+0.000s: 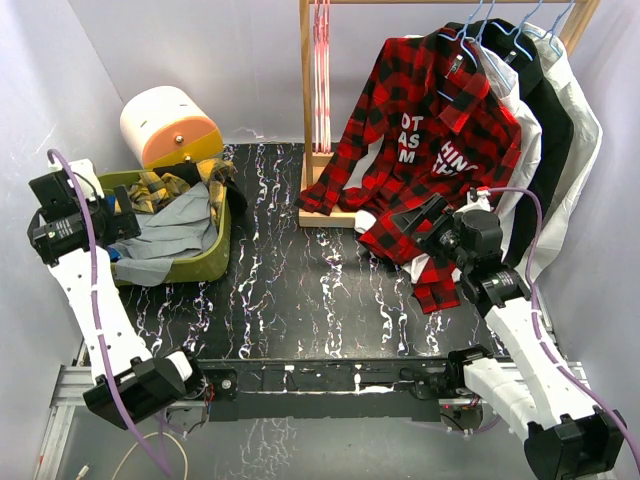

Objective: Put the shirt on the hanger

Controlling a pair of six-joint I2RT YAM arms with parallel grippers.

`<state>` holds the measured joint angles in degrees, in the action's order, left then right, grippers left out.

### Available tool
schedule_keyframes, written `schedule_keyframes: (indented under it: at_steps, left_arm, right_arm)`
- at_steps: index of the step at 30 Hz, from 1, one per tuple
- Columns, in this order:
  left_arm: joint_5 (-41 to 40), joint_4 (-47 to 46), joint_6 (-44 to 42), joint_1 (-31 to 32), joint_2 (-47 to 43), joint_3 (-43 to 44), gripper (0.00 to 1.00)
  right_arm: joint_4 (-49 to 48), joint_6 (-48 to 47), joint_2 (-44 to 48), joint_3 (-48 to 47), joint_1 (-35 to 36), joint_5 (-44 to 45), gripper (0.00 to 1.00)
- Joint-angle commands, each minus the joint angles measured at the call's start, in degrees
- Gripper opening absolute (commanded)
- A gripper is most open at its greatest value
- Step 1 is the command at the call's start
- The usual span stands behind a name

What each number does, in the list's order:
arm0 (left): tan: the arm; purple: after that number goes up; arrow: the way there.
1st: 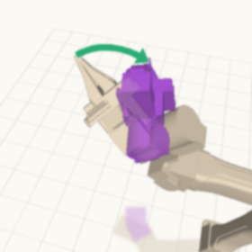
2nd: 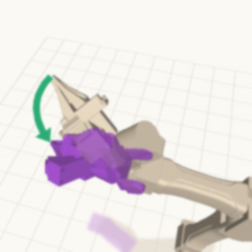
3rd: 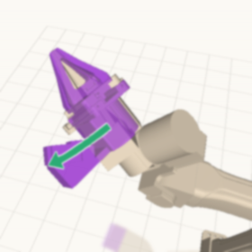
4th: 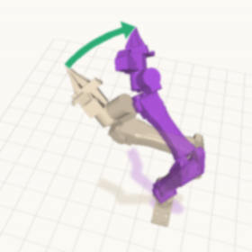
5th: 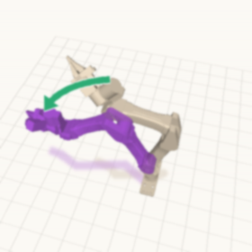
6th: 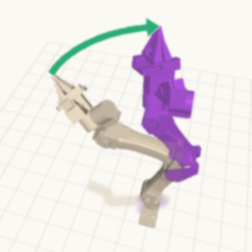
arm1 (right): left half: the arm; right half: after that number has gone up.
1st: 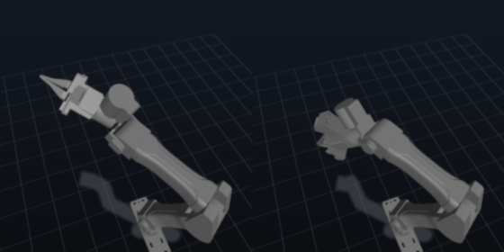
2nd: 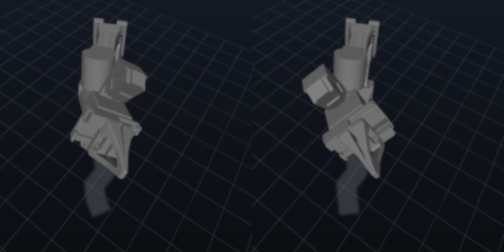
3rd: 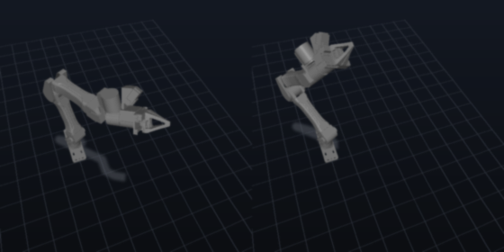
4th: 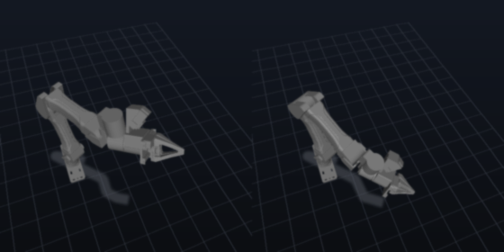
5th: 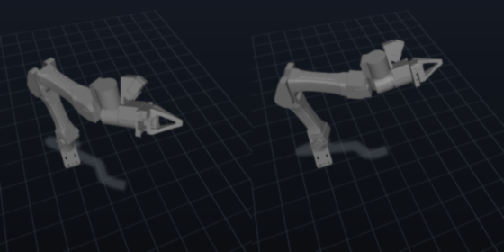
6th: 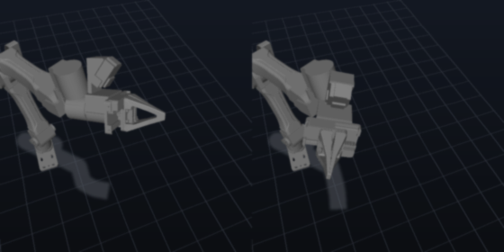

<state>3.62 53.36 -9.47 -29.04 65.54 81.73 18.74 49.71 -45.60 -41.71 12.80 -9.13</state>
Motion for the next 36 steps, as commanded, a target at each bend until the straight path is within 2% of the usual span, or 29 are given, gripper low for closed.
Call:
schedule_keyframes:
  at_steps: [1,6,9,12,14,15,18,21,24,28,30,33,36]
  left_arm:
    - [2.3,-3.95,2.11,-0.19,-4.33,0.08,0.97]
    - [15.76,-1.91,-3.17,-0.16,-3.55,0.27,0.97]
    - [24.52,7.08,-10.48,0.07,1.07,1.57,0.97]
    - [27.2,17.46,-17.77,1.78,9.08,5.26,0.97]
    - [26.8,19.59,-19.34,1.96,12.34,7.96,0.97]
    - [26.56,19.74,-19.7,1.97,13.62,9.17,0.97]
    - [25.12,20.06,-20.49,2.98,16.88,12.73,0.97]
    - [20.79,19.7,-19.69,5.46,20.49,13.96,0.97]
    - [17.49,19.76,-18.92,8.3,23.55,14.41,0.97]
    - [17.19,22.01,-19.96,13.35,26.35,15.36,0.97]
    - [14.05,17.14,-17.47,14.26,26.56,13.53,0.97]
    - [4.39,6.55,-13.68,14.71,26.63,10.24,0.97]
    - [1.72,-2.73,-12.67,14.89,26.33,7.36,0.97]
  right_arm:
    - [-3.33,1.07,-2.44,-2.06,0.06,3.39,0.98]
    - [1.22,-4.63,-8.65,-6.06,0.11,1.62,0.98]
    - [2.91,-10.86,-10.89,-8.84,0.07,-2.14,0.98]
    - [3.0,-7.38,-9.93,-8.45,0.12,2.43,0.98]
    - [3.98,-0.27,-7.94,-7.06,-0.42,9.65,1.0]
    - [2.71,-0.53,-6.67,-6.12,-0.81,9.85,1.0]
    - [-8.9,-6.74,-2.51,0.23,-0.93,2.38,1.0]
    - [-16.15,-7.94,-0.93,3.74,-0.93,-3.88,1.0]
    - [-16.23,-9.01,-3.89,2.87,-0.93,-7.03,0.99]
    - [-14.13,-12.6,-8.97,0.42,-0.98,-10.6,0.99]
    - [-14.45,-13.57,-10.32,0.36,-0.93,-11.8,0.98]
    - [-16.03,-13.74,-10.9,1.1,-0.93,-13.1,0.98]
    - [-16.18,-14.07,-11.31,1.26,-0.93,-13.47,0.97]
